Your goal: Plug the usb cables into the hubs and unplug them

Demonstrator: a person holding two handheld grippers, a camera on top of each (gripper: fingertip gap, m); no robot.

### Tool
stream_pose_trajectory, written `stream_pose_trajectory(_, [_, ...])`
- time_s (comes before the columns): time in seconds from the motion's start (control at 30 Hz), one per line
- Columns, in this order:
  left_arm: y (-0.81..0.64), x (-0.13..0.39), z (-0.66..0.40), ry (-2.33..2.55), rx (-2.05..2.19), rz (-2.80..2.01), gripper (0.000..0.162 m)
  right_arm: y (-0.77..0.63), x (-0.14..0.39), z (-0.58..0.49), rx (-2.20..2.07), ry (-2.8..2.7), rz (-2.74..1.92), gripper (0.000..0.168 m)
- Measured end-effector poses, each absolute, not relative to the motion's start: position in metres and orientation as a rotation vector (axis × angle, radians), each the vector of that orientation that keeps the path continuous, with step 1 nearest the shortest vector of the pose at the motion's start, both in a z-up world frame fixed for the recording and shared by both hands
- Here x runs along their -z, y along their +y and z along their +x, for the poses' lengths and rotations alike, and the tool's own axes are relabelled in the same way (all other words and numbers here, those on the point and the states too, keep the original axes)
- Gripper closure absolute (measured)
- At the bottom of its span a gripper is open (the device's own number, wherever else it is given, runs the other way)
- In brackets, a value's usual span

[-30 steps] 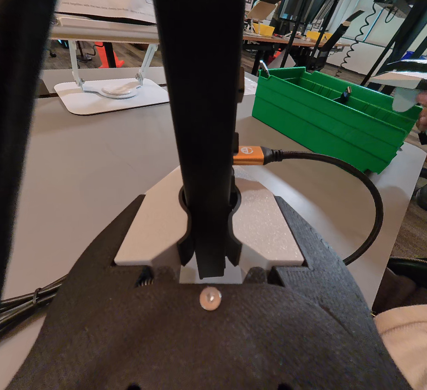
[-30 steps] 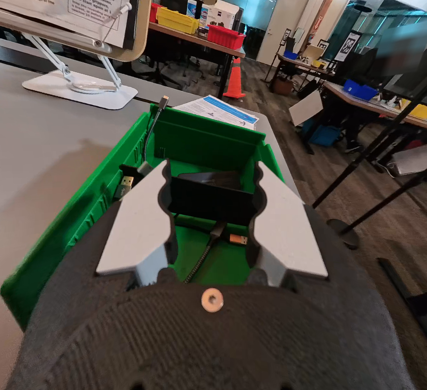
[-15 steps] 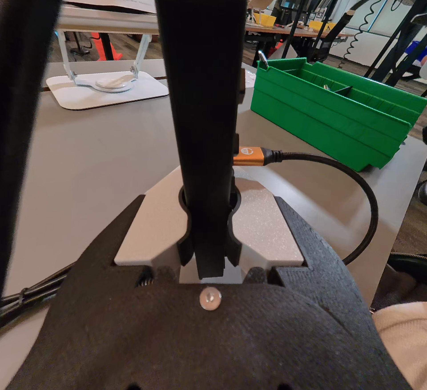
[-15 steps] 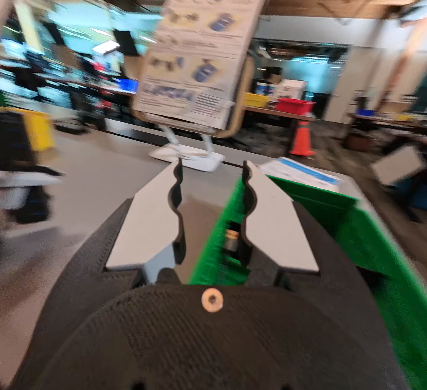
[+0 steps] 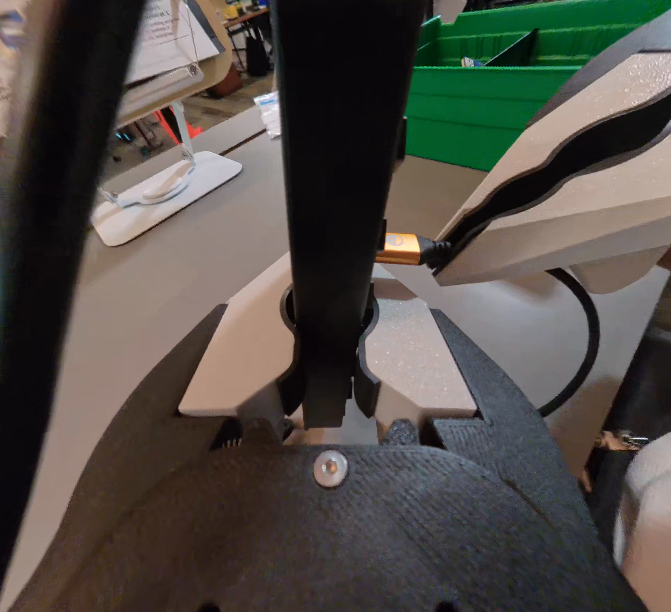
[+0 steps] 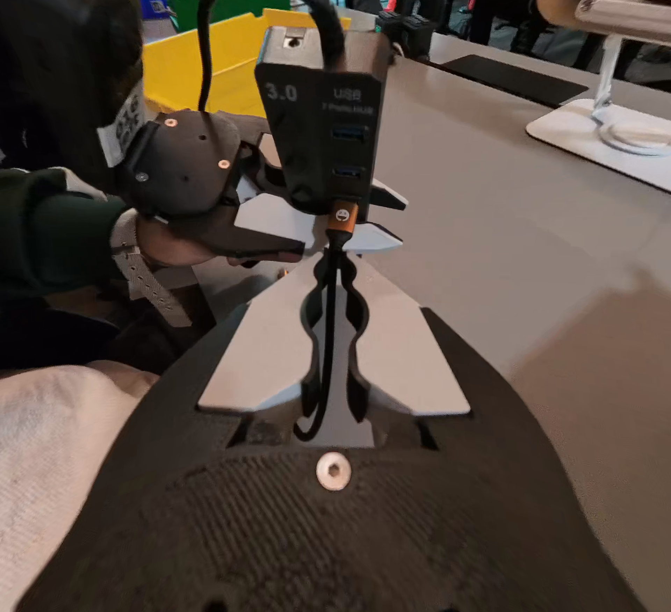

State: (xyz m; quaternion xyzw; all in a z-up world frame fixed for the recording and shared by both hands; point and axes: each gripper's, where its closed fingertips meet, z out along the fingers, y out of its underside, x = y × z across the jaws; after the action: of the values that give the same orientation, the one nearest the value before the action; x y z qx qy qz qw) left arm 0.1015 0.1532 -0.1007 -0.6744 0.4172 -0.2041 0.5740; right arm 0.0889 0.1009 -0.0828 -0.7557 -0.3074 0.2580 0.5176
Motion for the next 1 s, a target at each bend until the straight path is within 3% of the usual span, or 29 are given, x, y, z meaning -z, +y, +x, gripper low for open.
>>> stream_pose_trajectory(0.27, [0.228, 0.085, 0.021, 0.508, 0.643, -1.767, 0.14, 0.082, 0.058, 0.09, -0.417, -0.859, -1.691, 0.166])
stream_pose_trajectory(0.43, [0.229, 0.084, 0.009, 0.457, 0.69, -1.751, 0.141, 0.089, -0.026, 0.16, -0.37, -0.634, -1.474, 0.166])
stream_pose_trajectory(0.6, [0.217, 0.092, 0.032, 0.545, 0.714, -1.748, 0.141, 0.059, -0.11, 0.296, -0.149, -0.328, -1.162, 0.165])
stream_pose_trajectory(0.77, [0.21, 0.09, 0.041, 0.565, 0.741, -1.734, 0.141, 0.06, -0.084, 0.377, 0.017, -0.201, -1.177, 0.165])
stream_pose_trajectory(1.0, [0.203, 0.091, 0.048, 0.595, 0.762, -1.729, 0.141, 0.109, 0.01, 0.407, -0.022, -0.213, -1.513, 0.163])
